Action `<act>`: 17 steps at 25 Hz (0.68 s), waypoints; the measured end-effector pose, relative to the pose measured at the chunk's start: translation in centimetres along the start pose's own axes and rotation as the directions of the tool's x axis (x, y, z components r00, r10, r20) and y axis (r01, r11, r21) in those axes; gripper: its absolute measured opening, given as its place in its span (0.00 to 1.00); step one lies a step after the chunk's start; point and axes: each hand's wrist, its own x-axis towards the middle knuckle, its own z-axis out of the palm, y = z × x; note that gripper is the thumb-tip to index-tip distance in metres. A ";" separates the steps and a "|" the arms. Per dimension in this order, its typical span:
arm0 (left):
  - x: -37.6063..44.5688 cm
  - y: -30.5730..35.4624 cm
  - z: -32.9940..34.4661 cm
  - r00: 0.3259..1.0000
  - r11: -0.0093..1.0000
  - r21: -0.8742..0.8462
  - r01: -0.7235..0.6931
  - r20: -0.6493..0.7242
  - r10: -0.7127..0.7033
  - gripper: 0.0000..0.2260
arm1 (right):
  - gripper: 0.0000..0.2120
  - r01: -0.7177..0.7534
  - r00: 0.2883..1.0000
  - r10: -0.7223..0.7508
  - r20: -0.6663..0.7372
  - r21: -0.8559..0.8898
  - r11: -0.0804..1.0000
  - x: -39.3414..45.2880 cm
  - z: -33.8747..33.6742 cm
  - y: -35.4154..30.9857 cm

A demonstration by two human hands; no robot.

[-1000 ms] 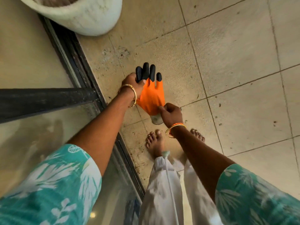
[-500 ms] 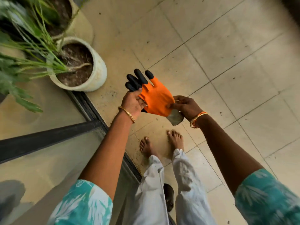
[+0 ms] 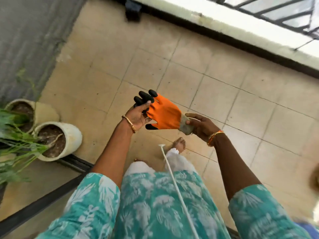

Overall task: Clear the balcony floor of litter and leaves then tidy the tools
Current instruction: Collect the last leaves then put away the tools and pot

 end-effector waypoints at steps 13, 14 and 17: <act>5.8 -2.5 32.2 0.932 0.921 0.340 0.193 0.230 -0.280 0.05 | 0.15 0.225 0.868 0.032 -0.496 0.448 0.865 -9.3 -20.4 -7.2; 6.6 -2.7 34.1 0.924 0.900 0.389 0.198 0.231 -0.303 0.04 | 0.14 0.235 0.842 0.058 -0.536 0.461 0.856 -9.6 -21.8 -7.7; 9.0 -3.3 40.7 0.919 0.797 0.567 0.209 0.164 -0.358 0.08 | 0.08 0.286 0.766 0.113 -0.633 0.494 0.821 -10.6 -26.2 -9.8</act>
